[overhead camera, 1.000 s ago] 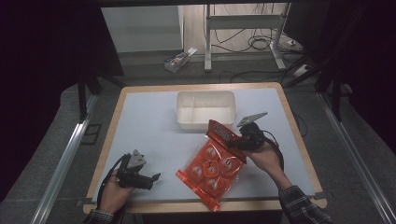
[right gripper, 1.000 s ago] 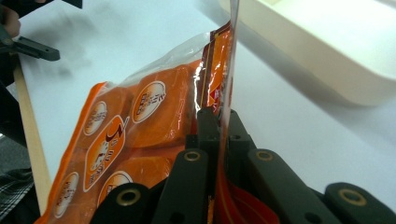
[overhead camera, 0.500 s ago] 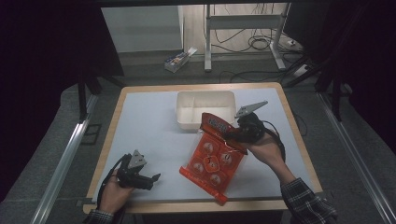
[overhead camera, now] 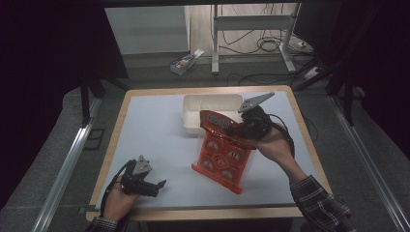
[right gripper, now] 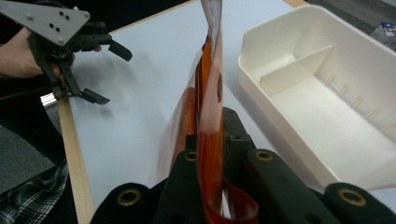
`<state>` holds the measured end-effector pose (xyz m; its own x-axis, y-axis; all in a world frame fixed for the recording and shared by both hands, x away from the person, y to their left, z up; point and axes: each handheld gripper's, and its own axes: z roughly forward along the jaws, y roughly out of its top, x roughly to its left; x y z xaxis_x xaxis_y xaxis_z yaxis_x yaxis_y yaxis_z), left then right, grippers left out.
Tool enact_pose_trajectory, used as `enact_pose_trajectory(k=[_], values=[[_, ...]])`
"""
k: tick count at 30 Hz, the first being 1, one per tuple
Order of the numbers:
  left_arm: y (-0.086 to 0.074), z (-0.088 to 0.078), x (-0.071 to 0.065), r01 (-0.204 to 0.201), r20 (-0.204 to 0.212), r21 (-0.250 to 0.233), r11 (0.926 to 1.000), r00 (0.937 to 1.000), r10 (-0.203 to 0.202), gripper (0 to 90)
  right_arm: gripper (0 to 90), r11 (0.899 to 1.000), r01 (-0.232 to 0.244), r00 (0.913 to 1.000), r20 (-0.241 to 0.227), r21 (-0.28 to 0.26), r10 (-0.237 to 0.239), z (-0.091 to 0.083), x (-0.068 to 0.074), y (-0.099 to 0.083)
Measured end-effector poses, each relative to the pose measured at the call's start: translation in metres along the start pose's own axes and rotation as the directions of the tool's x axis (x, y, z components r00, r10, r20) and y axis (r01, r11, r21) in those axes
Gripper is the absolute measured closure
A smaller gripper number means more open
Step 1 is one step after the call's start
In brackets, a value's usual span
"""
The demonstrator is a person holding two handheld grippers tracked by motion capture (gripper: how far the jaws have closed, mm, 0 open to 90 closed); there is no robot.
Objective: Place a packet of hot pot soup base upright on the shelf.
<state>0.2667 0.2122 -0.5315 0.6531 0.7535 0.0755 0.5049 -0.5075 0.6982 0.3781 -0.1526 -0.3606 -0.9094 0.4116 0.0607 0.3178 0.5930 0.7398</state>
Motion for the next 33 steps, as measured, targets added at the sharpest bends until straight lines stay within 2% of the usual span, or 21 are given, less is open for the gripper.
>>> enact_pose_trajectory(k=[9,13,23,33], values=[[0.0,0.0,-0.001,-0.003,0.002,0.001,1.0,1.0,0.003,5.1,88.7,1.0,0.026,0.999,0.036,-0.004,-0.025,-0.009,0.002,0.017],[0.0,0.0,-0.001,-0.003,0.002,0.001,1.0,1.0,0.003,5.2,88.6,1.0,0.02,0.9972,0.073,-0.013,-0.019,-0.015,-0.008,0.022],[0.0,0.001,-0.001,0.001,0.009,0.002,1.0,1.0,-0.001,4.9,88.6,0.999,-0.001,0.9939,0.11,-0.037,0.005,-0.028,-0.024,0.031],[0.0,0.0,-0.001,-0.002,0.009,0.002,1.0,1.0,0.002,4.9,88.7,0.998,-0.003,0.9872,0.159,-0.065,0.013,-0.042,-0.04,0.053]])
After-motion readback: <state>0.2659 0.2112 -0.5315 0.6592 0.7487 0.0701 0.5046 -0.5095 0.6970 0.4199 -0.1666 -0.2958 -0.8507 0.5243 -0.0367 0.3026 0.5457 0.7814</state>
